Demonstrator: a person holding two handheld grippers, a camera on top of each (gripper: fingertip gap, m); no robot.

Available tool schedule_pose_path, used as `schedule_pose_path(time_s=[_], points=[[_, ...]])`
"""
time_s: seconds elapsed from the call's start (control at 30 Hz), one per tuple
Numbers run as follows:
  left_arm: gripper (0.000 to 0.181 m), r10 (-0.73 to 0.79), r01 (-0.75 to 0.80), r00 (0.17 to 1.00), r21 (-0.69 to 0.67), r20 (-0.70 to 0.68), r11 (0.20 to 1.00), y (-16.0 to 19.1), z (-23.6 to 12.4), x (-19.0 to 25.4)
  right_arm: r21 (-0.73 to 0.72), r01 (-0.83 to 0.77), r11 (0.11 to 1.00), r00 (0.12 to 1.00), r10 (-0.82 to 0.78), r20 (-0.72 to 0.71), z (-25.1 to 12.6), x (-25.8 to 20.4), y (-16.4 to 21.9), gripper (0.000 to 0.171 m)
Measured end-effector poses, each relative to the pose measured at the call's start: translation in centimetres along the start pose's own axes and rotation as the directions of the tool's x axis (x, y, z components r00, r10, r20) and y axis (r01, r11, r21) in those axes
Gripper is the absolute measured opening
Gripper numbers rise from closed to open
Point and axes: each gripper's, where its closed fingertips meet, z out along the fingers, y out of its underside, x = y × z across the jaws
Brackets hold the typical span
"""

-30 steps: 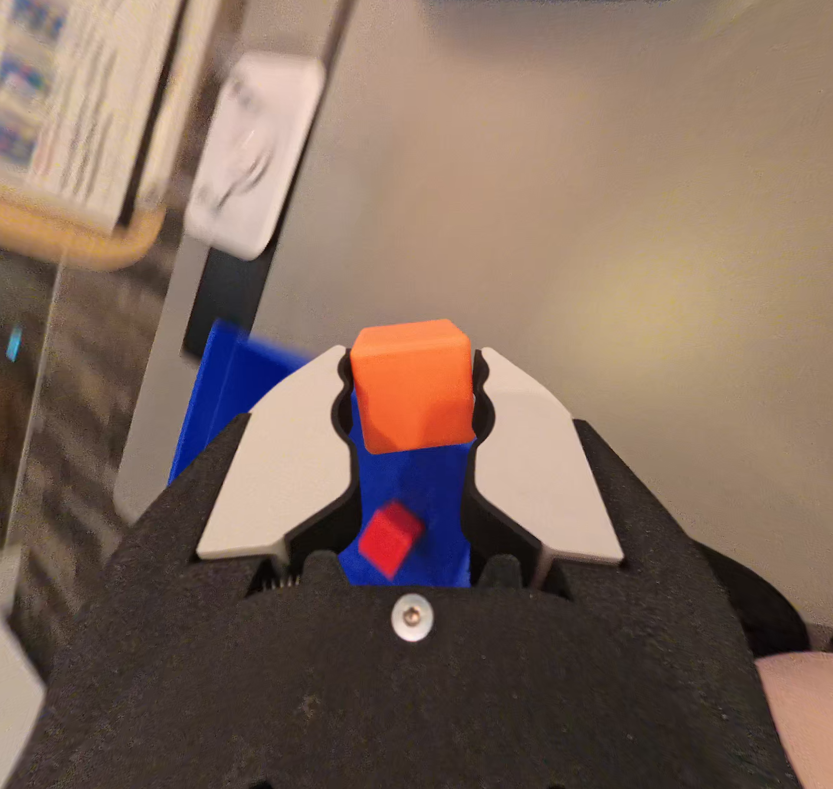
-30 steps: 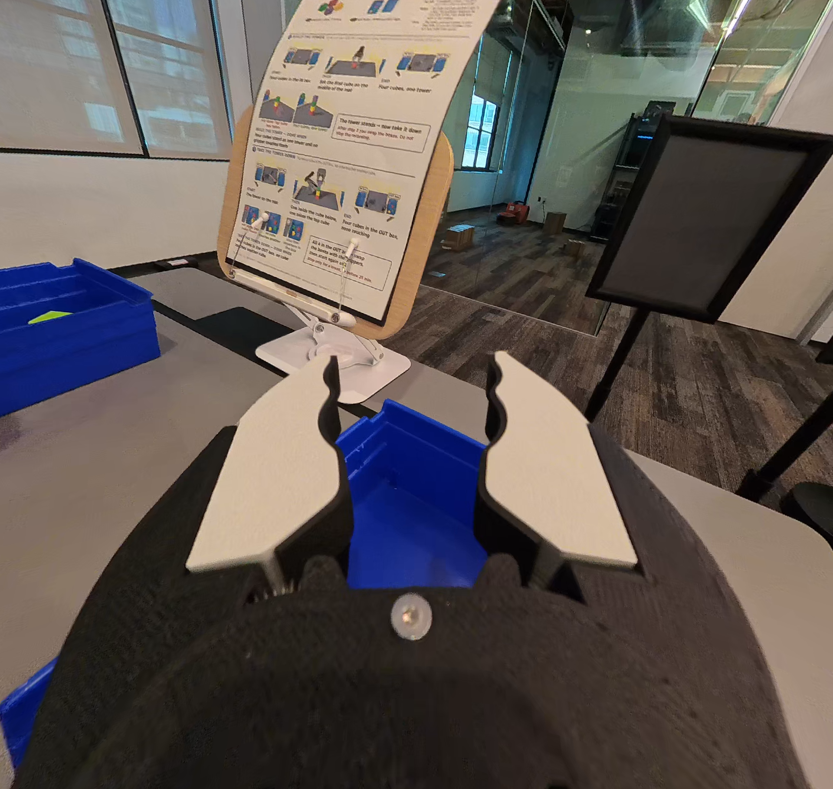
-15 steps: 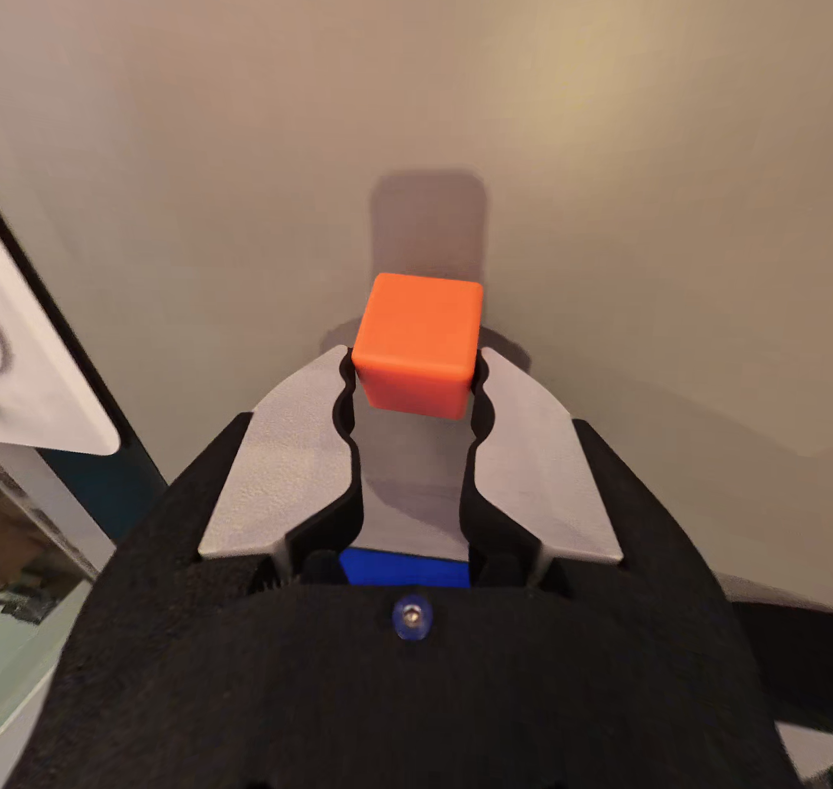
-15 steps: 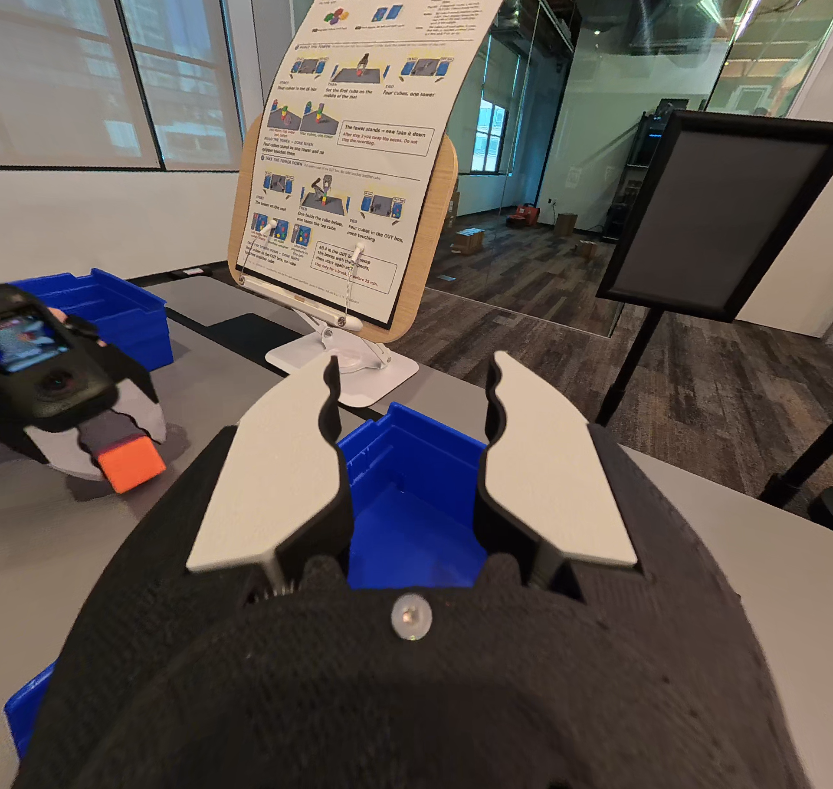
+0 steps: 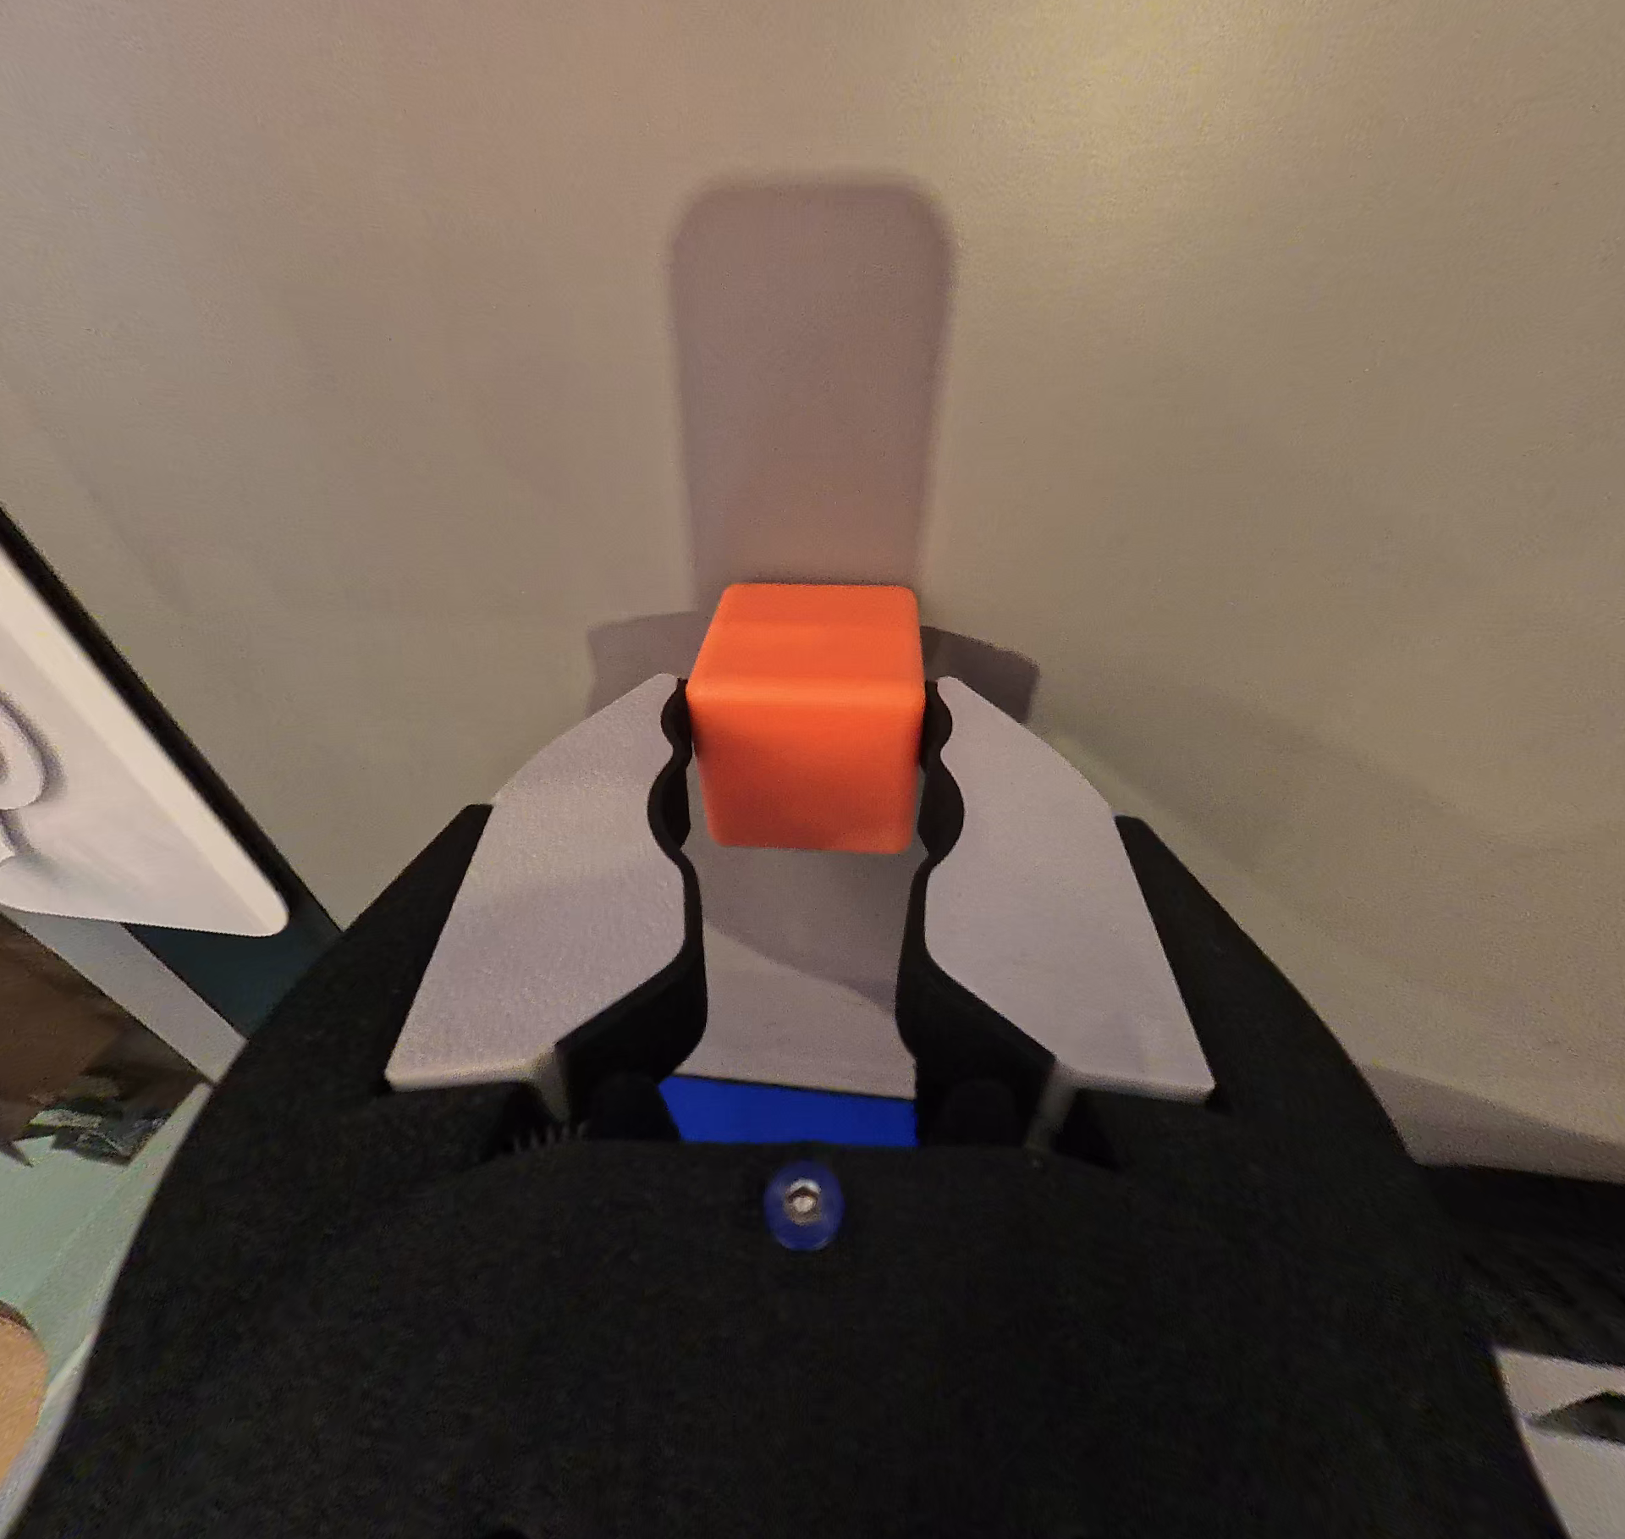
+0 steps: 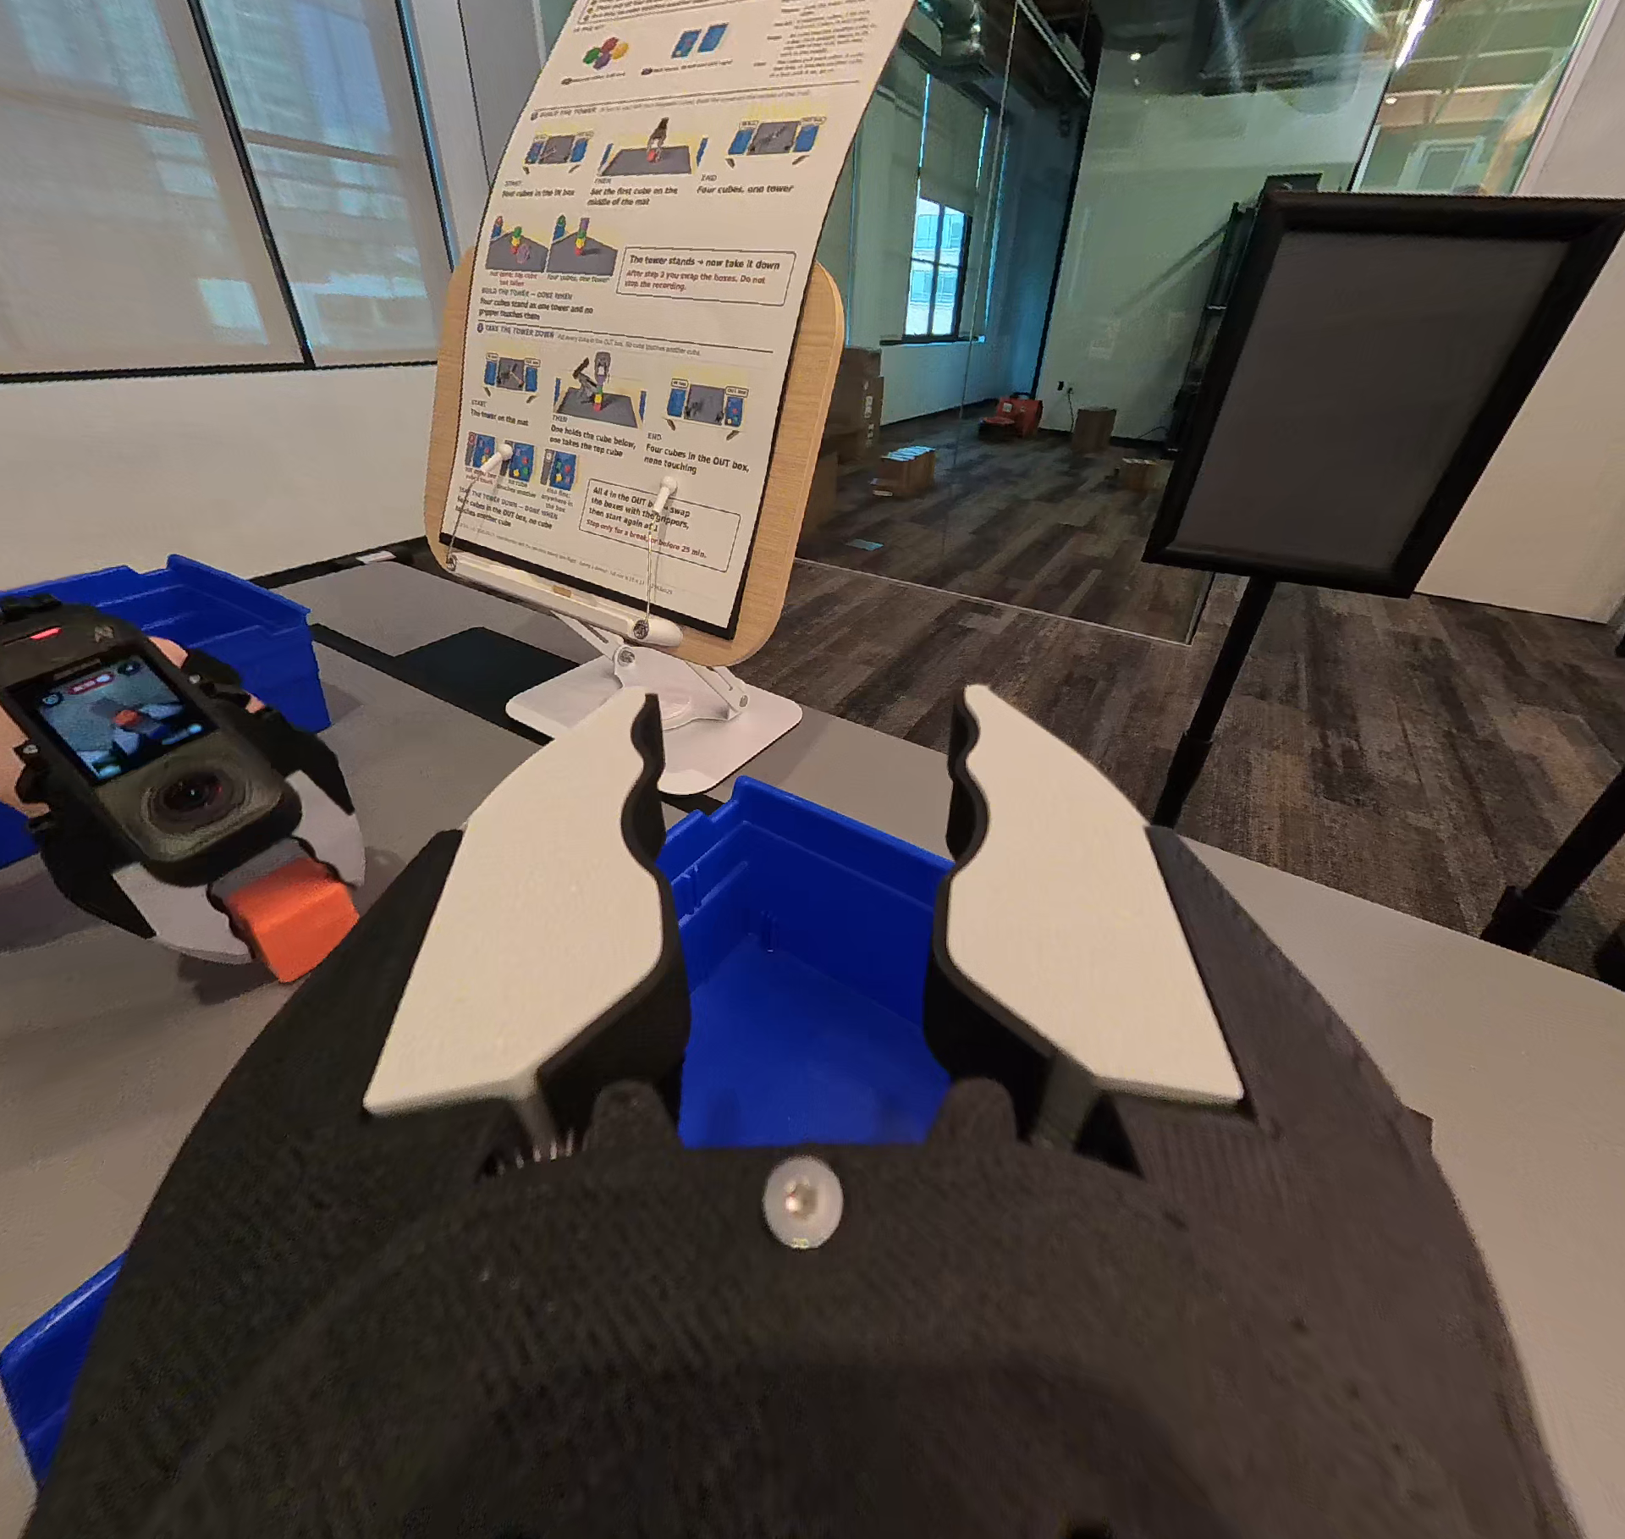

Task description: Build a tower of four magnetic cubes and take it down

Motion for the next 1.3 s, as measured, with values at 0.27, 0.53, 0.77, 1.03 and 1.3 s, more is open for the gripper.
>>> schedule_pose_path(time_s=[0.27,0.53,0.77,1.03,1.3], points=[[0.065,-0.198,0.185,0.980,0.347,0.003,0.919,0.5,-7.6,0.0,-0.005,0.003,1.000,1.000,-0.003,0.000,-0.1,0.1,0.2,0.063],[0.047,-0.629,0.369,0.726,0.614,0.280,0.698,17.6,-17.7,0.5,0.017,-0.005,1.000,1.000,0.005,0.000,-0.4,0.2,-0.5,0.063],[0.059,-0.860,0.801,0.475,0.314,0.186,0.510,29.4,-8.2,6.2,0.003,0.003,1.000,1.000,-0.003,0.009,-0.1,-0.4,-0.3,0.064],[0.062,-0.934,0.910,0.320,0.224,0.158,0.349,31.5,-2.6,8.0,-0.033,0.020,0.999,1.000,-0.020,0.016,0.3,-0.8,0.4,0.064],[0.054,-0.973,0.971,0.228,0.063,0.038,0.230,32.3,0.6,9.7,-0.052,0.017,0.998,1.000,-0.017,0.016,0.4,-0.4,1.0,0.064]])
